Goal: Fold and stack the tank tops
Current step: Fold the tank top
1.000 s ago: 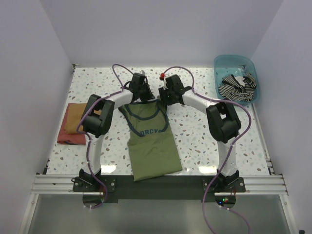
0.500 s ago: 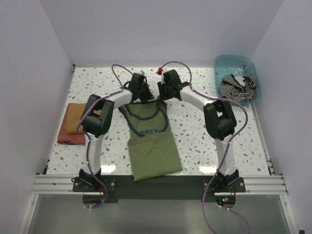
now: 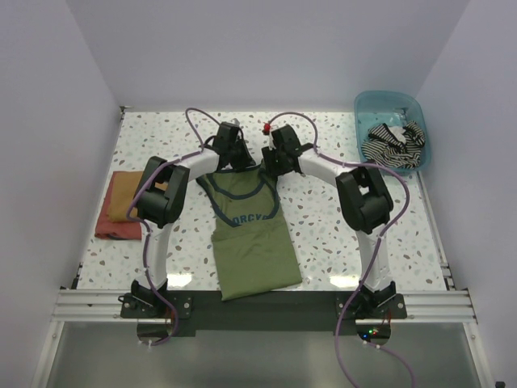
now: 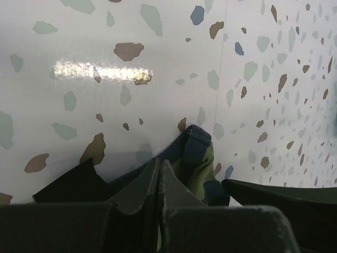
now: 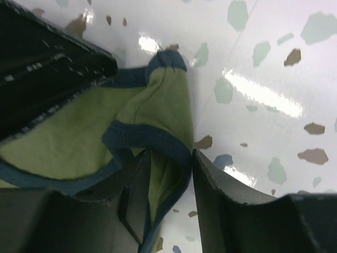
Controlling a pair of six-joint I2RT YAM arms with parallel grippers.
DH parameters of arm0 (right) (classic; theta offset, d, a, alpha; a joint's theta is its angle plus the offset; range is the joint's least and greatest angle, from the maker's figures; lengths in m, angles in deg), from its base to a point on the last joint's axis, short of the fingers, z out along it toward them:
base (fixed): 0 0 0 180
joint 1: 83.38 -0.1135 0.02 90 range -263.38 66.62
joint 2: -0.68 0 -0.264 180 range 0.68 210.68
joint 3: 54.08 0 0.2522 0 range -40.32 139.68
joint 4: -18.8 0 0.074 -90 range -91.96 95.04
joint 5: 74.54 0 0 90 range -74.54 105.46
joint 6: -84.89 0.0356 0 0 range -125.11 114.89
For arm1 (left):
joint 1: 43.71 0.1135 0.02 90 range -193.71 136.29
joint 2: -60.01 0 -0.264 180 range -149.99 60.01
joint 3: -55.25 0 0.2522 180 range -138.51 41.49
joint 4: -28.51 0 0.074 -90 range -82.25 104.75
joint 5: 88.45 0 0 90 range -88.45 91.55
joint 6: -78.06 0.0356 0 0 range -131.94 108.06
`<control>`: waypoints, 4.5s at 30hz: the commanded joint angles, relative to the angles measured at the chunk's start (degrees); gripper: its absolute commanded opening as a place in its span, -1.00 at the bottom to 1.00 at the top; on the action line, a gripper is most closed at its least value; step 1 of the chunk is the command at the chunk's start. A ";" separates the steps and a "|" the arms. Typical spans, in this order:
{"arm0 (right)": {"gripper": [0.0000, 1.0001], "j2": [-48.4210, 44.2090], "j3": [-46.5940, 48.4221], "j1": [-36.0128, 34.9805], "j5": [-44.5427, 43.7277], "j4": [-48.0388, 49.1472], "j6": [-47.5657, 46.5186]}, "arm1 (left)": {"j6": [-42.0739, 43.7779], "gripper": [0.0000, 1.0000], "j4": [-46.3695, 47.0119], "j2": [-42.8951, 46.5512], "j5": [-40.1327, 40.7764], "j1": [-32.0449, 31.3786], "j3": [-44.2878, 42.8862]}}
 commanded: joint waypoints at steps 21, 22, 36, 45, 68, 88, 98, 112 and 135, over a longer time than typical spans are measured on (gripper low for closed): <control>-0.19 -2.75 -0.53 -0.50 -1.61 3.02 -2.51 | 0.48 -0.90 1.46 2.38 -1.60 0.86 0.27; -0.20 -2.22 0.18 -0.67 -1.69 2.58 -2.68 | 0.48 -0.91 1.46 2.38 -1.77 0.86 0.19; -1.00 -0.54 7.12 -1.55 -4.16 -1.54 4.07 | 0.48 -0.90 1.72 1.76 -2.30 0.86 -0.08; -1.00 3.75 12.14 -4.80 -7.66 -7.88 14.00 | -0.75 -0.90 0.76 3.34 -0.28 0.86 0.10; -1.00 11.23 11.78 1.25 -15.15 -9.12 27.55 | -0.76 -0.70 -5.57 17.40 10.35 4.02 6.42; -0.21 0.51 12.23 2.67 -12.68 -9.99 25.44 | -0.14 -0.31 -2.15 17.68 5.09 11.05 12.93; -0.28 -4.23 8.01 1.26 -12.06 -7.44 25.35 | 0.65 -0.25 1.17 11.53 3.07 12.02 10.12; -0.39 7.43 21.62 -10.51 -11.01 -1.82 14.03 | -2.95 -0.78 -3.19 14.33 8.68 15.53 9.51; -0.70 20.37 40.09 -10.61 -22.53 -5.51 18.23 | -2.33 -0.73 -2.50 -1.40 1.13 13.78 -0.52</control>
